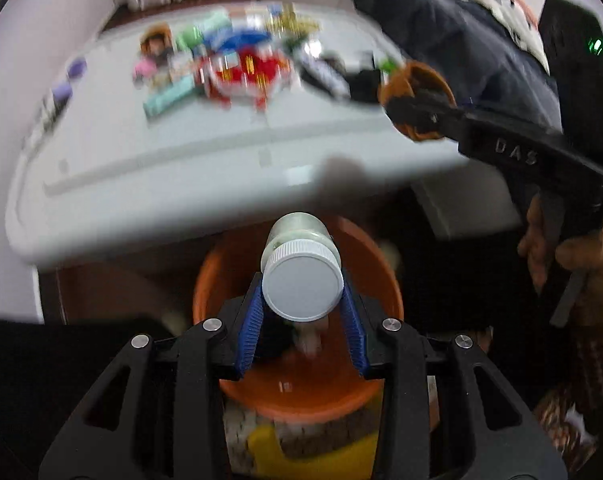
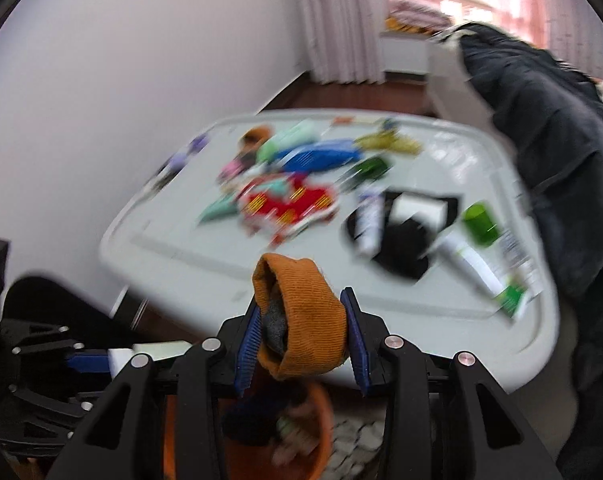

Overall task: Collect trash
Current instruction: 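Move both held items over the orange bucket and open both grippers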

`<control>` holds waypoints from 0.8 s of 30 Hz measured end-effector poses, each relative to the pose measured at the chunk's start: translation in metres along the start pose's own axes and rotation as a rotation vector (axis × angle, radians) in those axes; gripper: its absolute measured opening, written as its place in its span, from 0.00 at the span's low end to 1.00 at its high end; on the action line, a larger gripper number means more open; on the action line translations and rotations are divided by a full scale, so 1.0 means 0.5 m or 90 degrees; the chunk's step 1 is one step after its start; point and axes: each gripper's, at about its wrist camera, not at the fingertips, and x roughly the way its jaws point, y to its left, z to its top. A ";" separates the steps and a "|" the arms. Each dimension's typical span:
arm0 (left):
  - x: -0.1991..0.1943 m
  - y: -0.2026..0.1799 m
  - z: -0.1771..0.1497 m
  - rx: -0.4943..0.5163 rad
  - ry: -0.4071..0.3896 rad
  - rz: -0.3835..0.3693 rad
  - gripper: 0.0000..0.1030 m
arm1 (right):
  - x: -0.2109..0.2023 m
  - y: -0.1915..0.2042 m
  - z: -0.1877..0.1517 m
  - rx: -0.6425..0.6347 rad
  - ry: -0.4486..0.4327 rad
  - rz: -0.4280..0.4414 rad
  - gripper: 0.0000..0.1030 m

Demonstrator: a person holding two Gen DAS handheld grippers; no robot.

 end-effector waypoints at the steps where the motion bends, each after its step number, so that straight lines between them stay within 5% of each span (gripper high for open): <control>1: 0.010 0.002 -0.017 -0.004 0.024 -0.007 0.35 | 0.002 0.014 -0.014 -0.005 0.012 0.012 0.37; 8: 0.071 0.044 -0.061 -0.074 0.122 -0.048 0.35 | 0.030 0.080 -0.132 -0.005 0.125 0.068 0.37; 10: 0.081 0.051 -0.067 -0.089 0.139 -0.053 0.38 | 0.045 0.087 -0.153 -0.001 0.161 0.074 0.43; 11: 0.084 0.054 -0.069 -0.095 0.149 -0.054 0.47 | 0.050 0.088 -0.160 0.000 0.173 0.074 0.46; 13: 0.084 0.061 -0.075 -0.114 0.158 -0.046 0.61 | 0.061 0.083 -0.171 0.017 0.198 0.075 0.67; 14: 0.082 0.067 -0.077 -0.122 0.155 -0.042 0.62 | 0.064 0.077 -0.174 0.034 0.204 0.075 0.68; 20: 0.057 0.093 -0.066 -0.140 0.129 -0.057 0.62 | 0.043 0.048 -0.153 0.065 0.161 0.051 0.73; 24: 0.025 0.090 -0.020 -0.101 0.061 -0.028 0.62 | 0.024 0.036 -0.136 0.054 0.115 0.017 0.73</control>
